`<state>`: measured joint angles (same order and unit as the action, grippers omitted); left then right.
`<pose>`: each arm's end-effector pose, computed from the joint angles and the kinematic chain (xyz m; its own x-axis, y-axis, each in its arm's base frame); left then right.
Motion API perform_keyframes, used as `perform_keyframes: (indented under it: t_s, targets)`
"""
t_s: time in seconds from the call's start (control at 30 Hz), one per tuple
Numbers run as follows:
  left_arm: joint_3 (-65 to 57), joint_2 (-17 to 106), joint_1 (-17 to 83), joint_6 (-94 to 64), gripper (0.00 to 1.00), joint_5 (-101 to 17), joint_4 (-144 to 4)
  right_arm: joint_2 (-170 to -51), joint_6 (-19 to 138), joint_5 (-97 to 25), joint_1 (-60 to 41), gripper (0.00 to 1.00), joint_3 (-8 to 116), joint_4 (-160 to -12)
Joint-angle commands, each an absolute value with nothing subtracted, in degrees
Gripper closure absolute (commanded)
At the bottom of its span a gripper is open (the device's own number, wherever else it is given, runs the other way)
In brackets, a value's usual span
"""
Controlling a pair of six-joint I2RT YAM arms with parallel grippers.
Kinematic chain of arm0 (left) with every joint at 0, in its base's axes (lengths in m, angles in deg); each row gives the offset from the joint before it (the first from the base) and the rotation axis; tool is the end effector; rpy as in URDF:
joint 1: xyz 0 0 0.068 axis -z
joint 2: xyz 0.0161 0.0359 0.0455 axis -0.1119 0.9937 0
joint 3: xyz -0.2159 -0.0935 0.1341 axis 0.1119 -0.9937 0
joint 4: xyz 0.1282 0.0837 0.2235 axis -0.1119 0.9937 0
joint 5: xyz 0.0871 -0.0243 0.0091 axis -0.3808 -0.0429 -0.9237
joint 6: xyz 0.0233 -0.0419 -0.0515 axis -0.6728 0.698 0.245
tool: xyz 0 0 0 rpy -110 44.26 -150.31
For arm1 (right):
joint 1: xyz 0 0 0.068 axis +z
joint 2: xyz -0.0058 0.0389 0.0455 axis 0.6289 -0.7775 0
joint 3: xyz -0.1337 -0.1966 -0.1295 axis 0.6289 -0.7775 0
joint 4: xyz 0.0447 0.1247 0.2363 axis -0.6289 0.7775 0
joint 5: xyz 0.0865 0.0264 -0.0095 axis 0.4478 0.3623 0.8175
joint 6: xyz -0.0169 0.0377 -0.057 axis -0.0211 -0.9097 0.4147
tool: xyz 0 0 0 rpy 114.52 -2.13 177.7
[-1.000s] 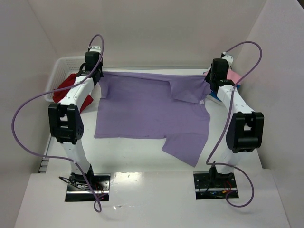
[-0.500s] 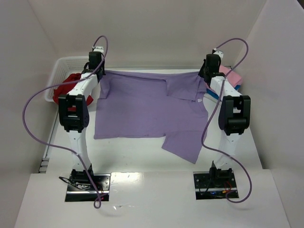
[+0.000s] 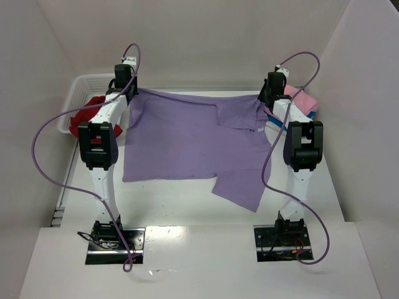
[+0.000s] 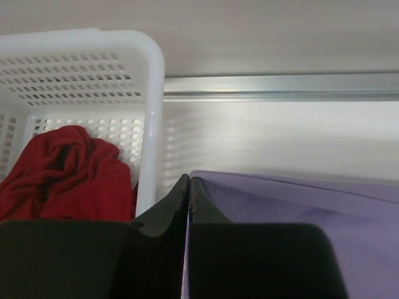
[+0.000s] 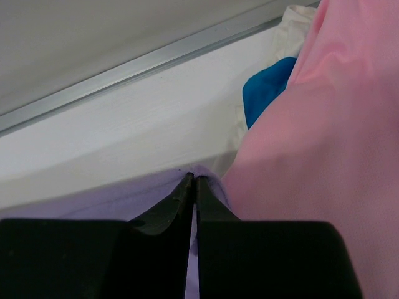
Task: Fold and stack the t-shirts
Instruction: Flatten out the tshirt
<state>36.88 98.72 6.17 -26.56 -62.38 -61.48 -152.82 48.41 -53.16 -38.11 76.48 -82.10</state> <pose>0.5682 0.0147 0.2499 -0.3900 0.0033 -0.9208 -0.1957 0.9769 0.0864 0.5337 -0.0012 0.2143 -0.4290 0.2965 -0.8532 0.2693 0.9436 0.1925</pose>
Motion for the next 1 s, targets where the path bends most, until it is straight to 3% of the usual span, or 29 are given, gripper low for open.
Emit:
perform_keyframes:
  t_s: [0.0,0.03,0.07,0.17,0.27,0.47,0.63,0.7,0.97]
  targets:
    - [39.8,100.5,5.5,-28.3,1.0,-59.5,-64.5,-153.0,49.4,-53.3,-38.0,0.92,79.5,-85.4]
    - [40.4,100.5,5.5,-28.3,1.0,-59.5,-64.5,-153.0,49.4,-52.7,-38.0,0.89,79.5,-85.4]
    - [40.4,101.0,5.5,-28.3,1.0,-58.9,-64.5,-153.6,49.4,-52.6,-38.0,0.76,79.5,-85.4]
    - [40.4,101.0,5.5,-28.8,1.0,-58.9,-63.9,-153.6,49.4,-50.6,-38.0,0.52,80.0,-83.5]
    - [40.4,101.0,5.5,-28.8,1.0,-58.9,-63.3,-152.7,48.7,-48.1,-37.5,0.41,79.3,-82.3]
    - [40.4,101.0,5.5,-28.3,1.0,-58.3,-63.3,-146.9,47.7,-44.6,-36.2,0.39,71.2,-84.5]
    - [40.9,101.0,5.5,-28.3,1.0,-57.7,-62.8,-147.9,46.4,-40.5,-35.7,0.39,70.1,-83.7]
    - [40.9,101.0,5.5,-28.3,1.0,-57.7,-62.8,-149.6,46.4,-40.5,-35.2,0.47,70.1,-82.3]
    - [40.9,101.6,5.5,-29.3,1.0,-58.3,-62.8,-151.9,46.4,-41.7,-35.2,0.47,70.1,-81.6]
